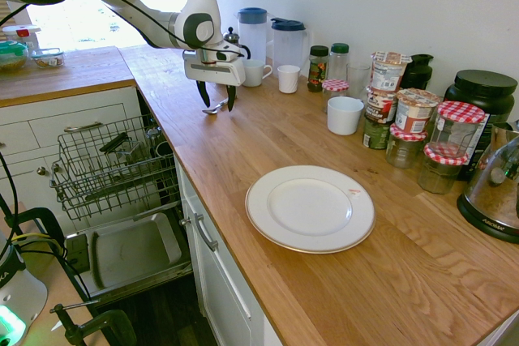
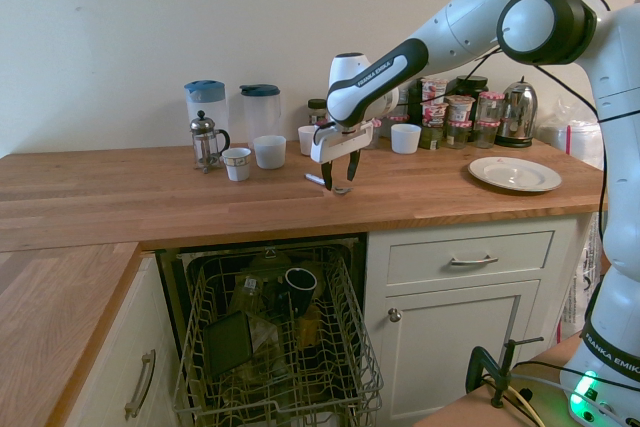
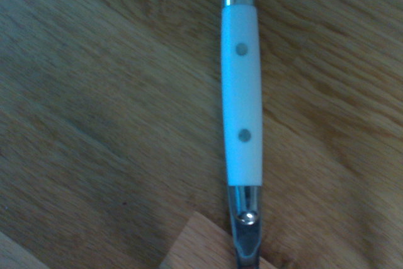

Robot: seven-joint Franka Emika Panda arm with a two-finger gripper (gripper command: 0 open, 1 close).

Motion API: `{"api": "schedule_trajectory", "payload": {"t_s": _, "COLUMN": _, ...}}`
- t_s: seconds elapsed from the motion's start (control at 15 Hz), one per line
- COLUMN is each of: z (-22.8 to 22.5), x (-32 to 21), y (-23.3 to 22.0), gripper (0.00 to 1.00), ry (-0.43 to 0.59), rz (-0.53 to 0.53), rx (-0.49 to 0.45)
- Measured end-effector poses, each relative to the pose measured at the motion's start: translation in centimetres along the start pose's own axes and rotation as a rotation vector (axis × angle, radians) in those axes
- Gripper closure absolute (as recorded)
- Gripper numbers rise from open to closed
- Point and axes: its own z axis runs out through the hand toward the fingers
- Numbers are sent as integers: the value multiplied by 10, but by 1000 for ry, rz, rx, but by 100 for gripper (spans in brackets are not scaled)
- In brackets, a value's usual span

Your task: Put the spoon in the dishwasher

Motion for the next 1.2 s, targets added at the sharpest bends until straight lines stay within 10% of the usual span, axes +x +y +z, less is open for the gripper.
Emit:
{"api": "schedule_trajectory", "payload": {"t_s": 0.07, "z": 2, "x": 0, "y": -2, "gripper": 100, "ry": -2, "rz": -1, "rx": -1}}
{"api": "schedule_trajectory", "payload": {"t_s": 1.2, "z": 5, "x": 2, "y": -6, "gripper": 100, "ry": -43, "rz": 69, "rx": 3}}
